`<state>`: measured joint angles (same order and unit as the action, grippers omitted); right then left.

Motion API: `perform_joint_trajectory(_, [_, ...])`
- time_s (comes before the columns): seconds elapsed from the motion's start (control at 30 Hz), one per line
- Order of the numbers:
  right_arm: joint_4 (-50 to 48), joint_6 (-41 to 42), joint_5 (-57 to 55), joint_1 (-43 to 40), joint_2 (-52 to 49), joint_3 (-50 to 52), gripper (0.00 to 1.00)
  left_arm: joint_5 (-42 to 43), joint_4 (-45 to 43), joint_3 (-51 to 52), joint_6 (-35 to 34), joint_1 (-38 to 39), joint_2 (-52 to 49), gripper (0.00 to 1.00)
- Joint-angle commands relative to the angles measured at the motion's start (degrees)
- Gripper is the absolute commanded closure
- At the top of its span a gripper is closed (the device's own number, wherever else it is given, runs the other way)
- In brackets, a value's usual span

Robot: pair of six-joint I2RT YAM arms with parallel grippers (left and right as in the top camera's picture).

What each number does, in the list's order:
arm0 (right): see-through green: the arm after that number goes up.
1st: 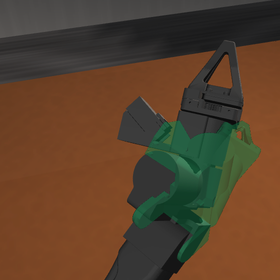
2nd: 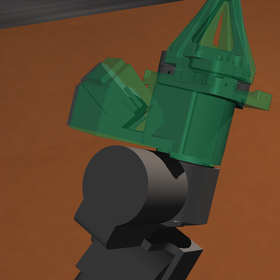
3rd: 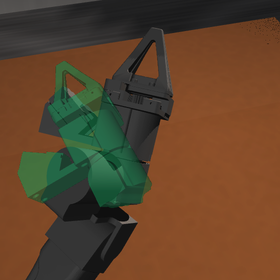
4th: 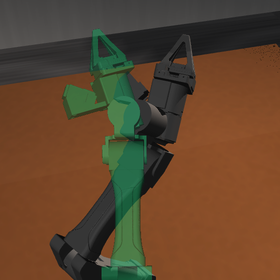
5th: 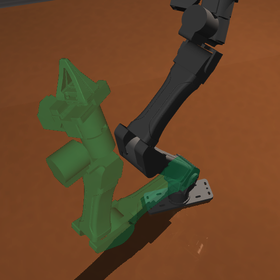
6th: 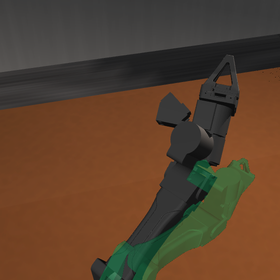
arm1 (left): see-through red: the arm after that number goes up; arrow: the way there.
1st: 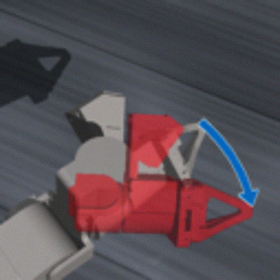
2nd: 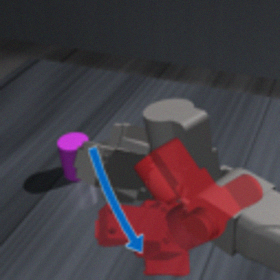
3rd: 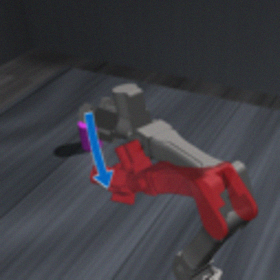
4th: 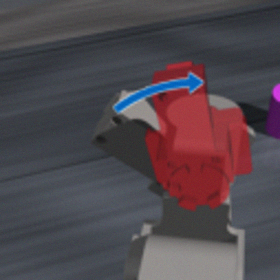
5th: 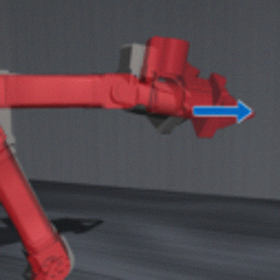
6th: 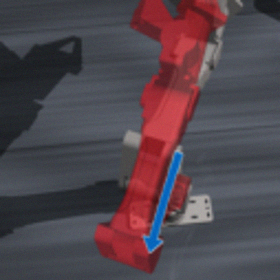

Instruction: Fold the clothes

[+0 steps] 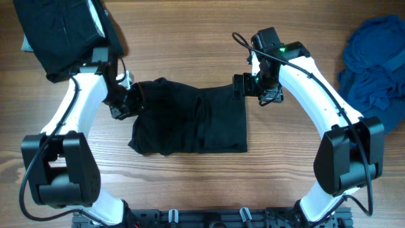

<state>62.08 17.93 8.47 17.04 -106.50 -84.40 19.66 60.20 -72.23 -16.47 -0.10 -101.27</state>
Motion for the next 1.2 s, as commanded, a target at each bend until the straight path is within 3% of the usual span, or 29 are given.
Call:
perform_joint_trajectory(0.0, [1.25, 1.73, -5.16, 0.11, 1.22, -0.44, 0.0, -2.51, 1.79, -4.52, -4.09, 4.33, -0.28, 0.96])
perform_joint_trajectory(0.37, [1.86, 4.74, -3.87, -5.86, 2.58, -0.46, 0.0, -2.6, -3.5, -8.2, -20.57, 23.43, -0.28, 0.96])
perform_joint_trajectory(0.63, [2.25, -1.6, 7.06, -17.03, 7.23, -0.55, 0.0, -6.82, -9.49, -8.22, -31.23, 35.06, -0.31, 0.96])
perform_joint_trajectory(0.97, [2.64, -4.48, 11.08, -18.84, 7.5, -0.55, 0.0, -19.17, -13.9, -8.22, -38.29, 46.51, -0.33, 0.93])
perform_joint_trajectory(1.17, [2.71, -4.98, 11.08, -18.84, 7.5, -0.55, 0.0, -23.21, -14.1, -8.22, -39.93, 47.04, -0.33, 0.96])
